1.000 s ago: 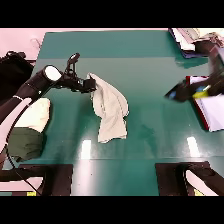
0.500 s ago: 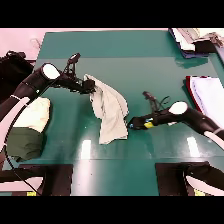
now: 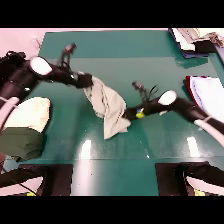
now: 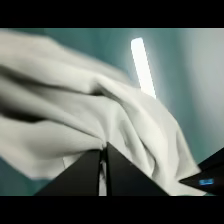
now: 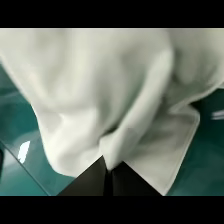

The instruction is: Fold the shirts.

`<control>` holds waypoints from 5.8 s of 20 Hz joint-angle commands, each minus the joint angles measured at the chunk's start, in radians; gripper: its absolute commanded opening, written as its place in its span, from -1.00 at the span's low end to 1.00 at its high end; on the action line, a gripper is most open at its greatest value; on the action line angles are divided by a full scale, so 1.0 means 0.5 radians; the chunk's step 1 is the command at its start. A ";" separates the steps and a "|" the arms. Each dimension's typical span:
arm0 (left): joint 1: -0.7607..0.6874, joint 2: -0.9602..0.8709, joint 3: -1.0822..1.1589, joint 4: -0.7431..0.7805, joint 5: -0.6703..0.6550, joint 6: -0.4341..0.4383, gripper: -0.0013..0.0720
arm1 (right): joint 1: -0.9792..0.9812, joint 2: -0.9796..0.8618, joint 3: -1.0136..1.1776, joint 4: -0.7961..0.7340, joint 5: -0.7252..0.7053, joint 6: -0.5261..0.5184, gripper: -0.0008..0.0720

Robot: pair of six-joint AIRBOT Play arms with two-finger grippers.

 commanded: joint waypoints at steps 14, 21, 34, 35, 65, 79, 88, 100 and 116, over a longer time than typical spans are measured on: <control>-0.016 0.452 0.346 0.036 -0.539 0.262 -0.89 | -0.477 0.603 0.980 -0.527 0.848 0.229 -0.95; -0.329 0.355 -0.539 0.031 -0.483 0.330 -0.88 | -0.352 0.423 0.561 -0.799 0.714 0.266 -0.95; 0.129 0.369 -0.354 0.020 -0.554 0.159 0.54 | -0.351 0.411 0.501 -0.797 0.619 0.265 -0.95; 0.095 0.363 -0.409 -0.031 -0.520 0.159 0.54 | -0.352 0.411 0.501 -0.797 0.607 0.265 -0.94; 0.105 1.049 1.286 1.082 -0.605 -0.100 -0.89 | -1.617 0.952 1.810 -0.792 0.956 0.159 -0.94; 0.105 0.414 0.222 0.593 -0.810 0.128 -0.89 | -1.192 0.137 1.240 -0.714 1.212 0.336 -0.95; 0.265 -0.131 0.045 0.803 -0.111 0.066 -0.89 | -1.025 -0.414 1.025 -0.797 0.626 0.347 -0.95; 0.306 0.721 0.467 0.796 -0.555 0.053 -0.89 | -1.083 0.519 1.025 -0.800 0.687 0.205 -0.95; 0.306 0.460 0.466 0.545 -0.928 0.022 -0.89 | -1.234 0.341 1.028 -0.878 1.210 0.353 -0.95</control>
